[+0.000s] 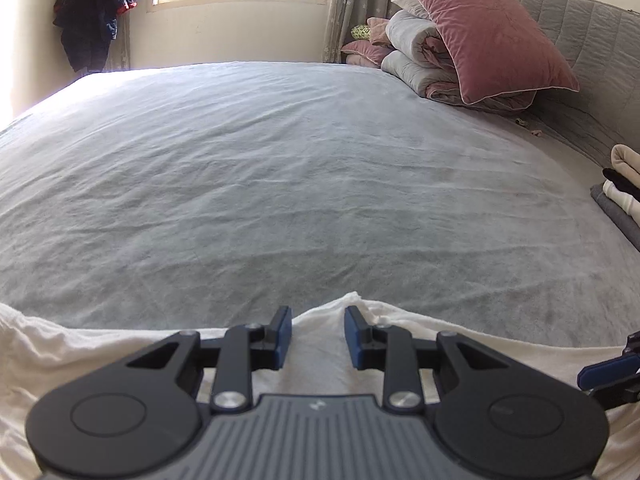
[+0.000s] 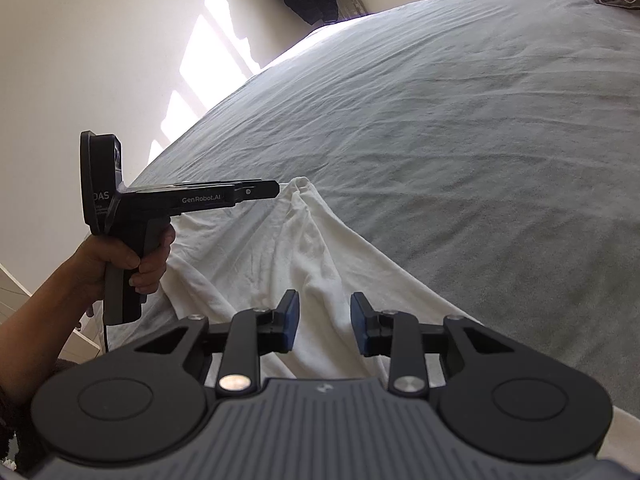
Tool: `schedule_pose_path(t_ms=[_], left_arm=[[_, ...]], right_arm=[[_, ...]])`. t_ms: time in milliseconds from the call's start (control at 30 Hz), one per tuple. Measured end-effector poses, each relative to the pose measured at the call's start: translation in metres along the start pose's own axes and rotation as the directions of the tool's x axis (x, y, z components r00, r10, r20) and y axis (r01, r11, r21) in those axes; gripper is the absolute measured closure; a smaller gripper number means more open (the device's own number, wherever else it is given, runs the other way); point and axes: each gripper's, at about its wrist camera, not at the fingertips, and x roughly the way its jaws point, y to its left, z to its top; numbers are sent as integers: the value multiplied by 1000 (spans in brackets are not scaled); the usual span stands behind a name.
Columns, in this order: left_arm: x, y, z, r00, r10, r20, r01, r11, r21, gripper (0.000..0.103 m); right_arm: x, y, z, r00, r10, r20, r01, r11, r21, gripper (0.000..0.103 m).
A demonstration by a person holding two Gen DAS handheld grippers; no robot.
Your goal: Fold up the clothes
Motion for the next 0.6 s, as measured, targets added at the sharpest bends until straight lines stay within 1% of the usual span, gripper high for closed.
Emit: schedule_pose_path(t_ms=[100, 133, 167, 233, 267, 300, 333, 367, 467, 600], left_arm=[[9, 1, -3, 1000, -28, 2, 28, 1000, 13, 71], [12, 1, -4, 999, -37, 6, 36, 999, 13, 70], [13, 2, -6, 999, -44, 14, 44, 999, 12, 68], [15, 4, -11, 998, -57, 35, 57, 998, 11, 67], [15, 4, -11, 997, -63, 40, 62, 998, 12, 68], [15, 4, -11, 997, -66, 45, 66, 998, 15, 70], [15, 3, -12, 996, -76, 53, 76, 997, 16, 77], [14, 2, -13, 994, -90, 58, 89, 996, 14, 98], [11, 1, -17, 992, -80, 94, 78, 997, 19, 99], [3, 10, -17, 984, -68, 166, 80, 995, -64, 100]], right_arm=[[4, -2, 1, 1000, 8, -2, -8, 1000, -17, 70], [5, -3, 1, 1000, 14, -5, -14, 1000, -18, 72], [7, -3, 1, 1000, 17, -10, -17, 1000, -20, 75], [11, -4, 0, 1000, 10, -18, -11, 1000, -26, 84], [13, -5, 0, 1000, 5, -21, -6, 1000, -28, 87], [15, -6, -1, 1000, 1, -21, -2, 1000, -26, 96], [14, -6, -1, 1000, -4, -14, 3, 1000, -26, 99], [13, -7, -1, 1000, -9, -7, 9, 1000, -25, 99], [5, -5, 1, 999, -27, 24, 28, 999, -44, 100], [-8, 3, 4, 995, -54, 85, 62, 994, -89, 100]])
